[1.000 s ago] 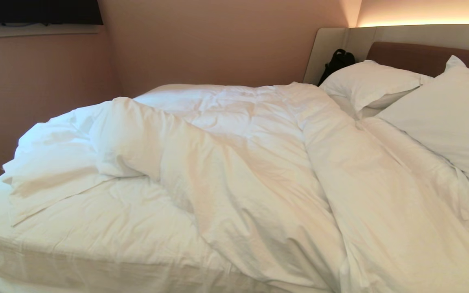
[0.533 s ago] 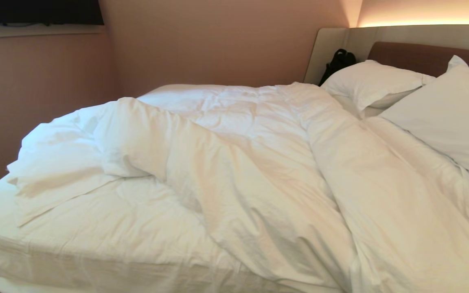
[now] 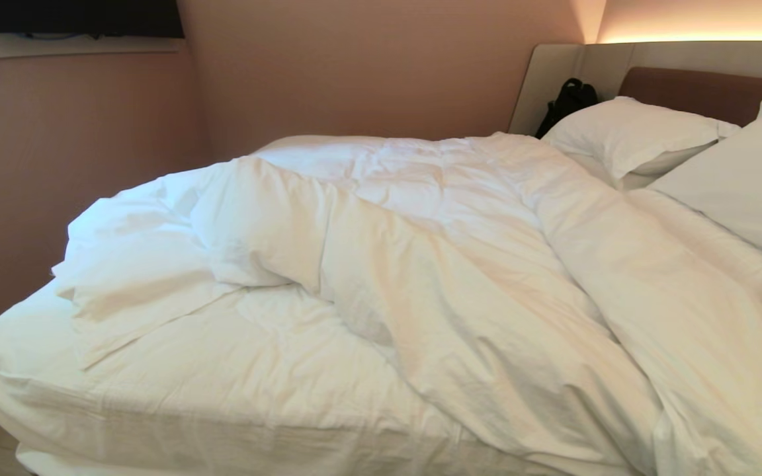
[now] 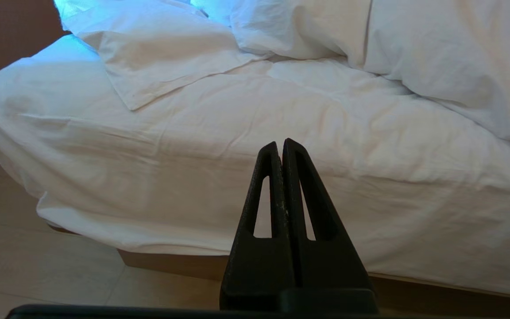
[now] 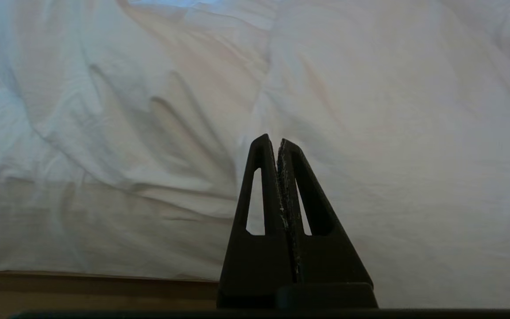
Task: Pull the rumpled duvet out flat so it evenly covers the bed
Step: Flatten the corners of the folded blanket
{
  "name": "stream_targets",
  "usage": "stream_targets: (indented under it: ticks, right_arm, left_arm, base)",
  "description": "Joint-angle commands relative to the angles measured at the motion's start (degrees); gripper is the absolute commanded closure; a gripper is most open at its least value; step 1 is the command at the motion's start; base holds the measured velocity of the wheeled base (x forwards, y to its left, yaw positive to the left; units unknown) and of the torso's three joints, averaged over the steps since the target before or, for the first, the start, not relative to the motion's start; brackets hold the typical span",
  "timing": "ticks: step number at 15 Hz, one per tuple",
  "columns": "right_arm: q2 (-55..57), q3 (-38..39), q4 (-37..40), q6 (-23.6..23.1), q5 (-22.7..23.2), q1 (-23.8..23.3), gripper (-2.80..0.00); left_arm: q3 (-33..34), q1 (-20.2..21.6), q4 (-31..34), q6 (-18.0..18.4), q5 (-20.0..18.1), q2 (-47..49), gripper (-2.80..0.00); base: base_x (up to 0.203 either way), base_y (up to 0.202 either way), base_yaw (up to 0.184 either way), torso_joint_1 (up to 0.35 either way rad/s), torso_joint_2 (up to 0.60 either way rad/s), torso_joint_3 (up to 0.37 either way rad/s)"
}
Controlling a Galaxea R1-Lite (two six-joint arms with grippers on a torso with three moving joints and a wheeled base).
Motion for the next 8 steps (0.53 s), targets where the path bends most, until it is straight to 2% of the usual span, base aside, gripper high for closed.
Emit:
stream_targets:
  ticks: [1,8]
  right_arm:
    - [0.0,0.0,0.0,0.0,0.0,0.0,0.00]
    - [0.0,0.0,0.0,0.0,0.0,0.0,0.00]
  left_arm:
    - [0.0,0.0,0.0,-0.1,0.0,0.0,0.00]
    - [0.0,0.0,0.0,-0.2,0.0,0.0,0.00]
  base:
    - [0.000,0.195,-0.002,0.002,0.00,0.002]
    - [0.000,0.194,0.000,0.001,0.00,0.004]
